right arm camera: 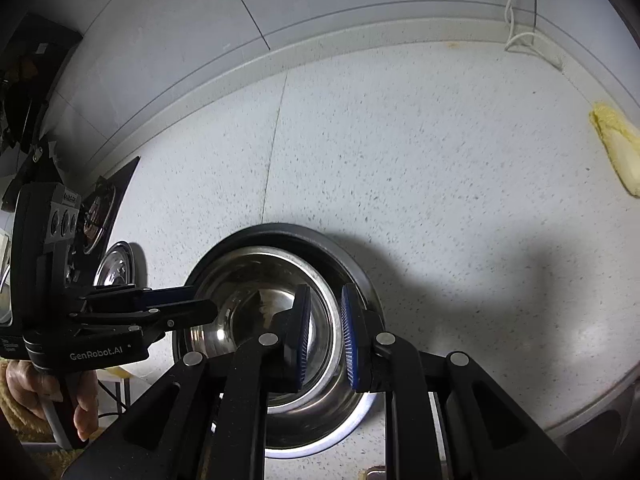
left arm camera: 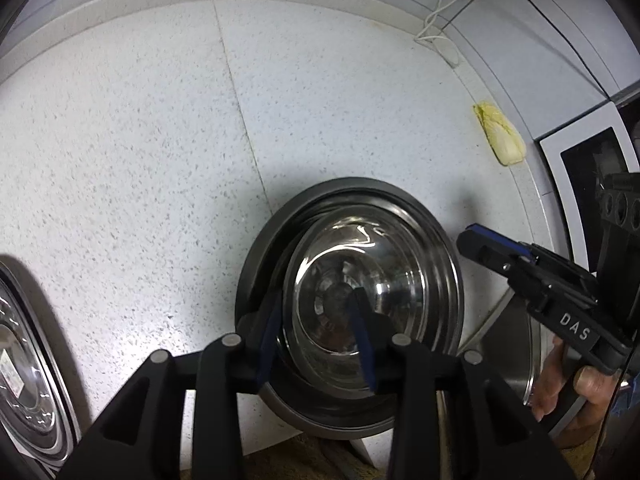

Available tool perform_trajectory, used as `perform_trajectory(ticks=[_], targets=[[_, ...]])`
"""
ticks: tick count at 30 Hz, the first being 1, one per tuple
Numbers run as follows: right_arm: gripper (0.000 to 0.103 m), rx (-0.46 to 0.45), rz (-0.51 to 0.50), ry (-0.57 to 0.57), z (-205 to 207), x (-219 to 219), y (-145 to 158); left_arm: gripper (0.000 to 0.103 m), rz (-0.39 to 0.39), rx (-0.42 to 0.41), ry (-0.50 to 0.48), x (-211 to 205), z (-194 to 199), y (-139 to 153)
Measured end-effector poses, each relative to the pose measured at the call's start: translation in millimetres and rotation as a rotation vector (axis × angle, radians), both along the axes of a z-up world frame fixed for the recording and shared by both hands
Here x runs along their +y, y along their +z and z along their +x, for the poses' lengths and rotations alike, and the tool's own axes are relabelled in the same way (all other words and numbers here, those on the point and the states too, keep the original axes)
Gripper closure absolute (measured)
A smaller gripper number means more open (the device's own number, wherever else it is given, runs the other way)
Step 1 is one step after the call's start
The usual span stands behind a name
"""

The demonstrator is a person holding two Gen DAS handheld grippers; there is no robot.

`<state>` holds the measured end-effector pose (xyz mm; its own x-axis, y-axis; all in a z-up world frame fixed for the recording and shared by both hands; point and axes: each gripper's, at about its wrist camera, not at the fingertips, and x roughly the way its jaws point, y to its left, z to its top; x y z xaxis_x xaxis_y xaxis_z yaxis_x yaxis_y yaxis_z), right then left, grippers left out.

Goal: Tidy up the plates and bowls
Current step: 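Lower the small bowl into the medium bowl and open both tools, then close both tools on the rim of the nested bowl stack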

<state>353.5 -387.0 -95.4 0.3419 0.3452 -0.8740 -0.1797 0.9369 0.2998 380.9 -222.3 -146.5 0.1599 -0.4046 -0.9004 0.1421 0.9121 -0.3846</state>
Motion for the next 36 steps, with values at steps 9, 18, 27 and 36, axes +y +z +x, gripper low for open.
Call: perform_trajectory(ticks=[9,18,27,36], targets=[[0.062,-0.028,-0.051,0.022,-5,0,11,0.056,0.004,-0.073,-0.002,4,-14,28],[0.059,0.013,-0.109,0.045,-11,-5,3,0.056,-0.038,0.042,0.103,42,-23,6],[0.059,0.085,-0.144,0.056,-8,-10,-15,0.058,-0.071,0.136,0.133,42,-23,-19],[0.059,0.119,-0.162,0.068,-9,-12,-26,0.058,-0.065,0.165,0.134,39,-25,-30]])
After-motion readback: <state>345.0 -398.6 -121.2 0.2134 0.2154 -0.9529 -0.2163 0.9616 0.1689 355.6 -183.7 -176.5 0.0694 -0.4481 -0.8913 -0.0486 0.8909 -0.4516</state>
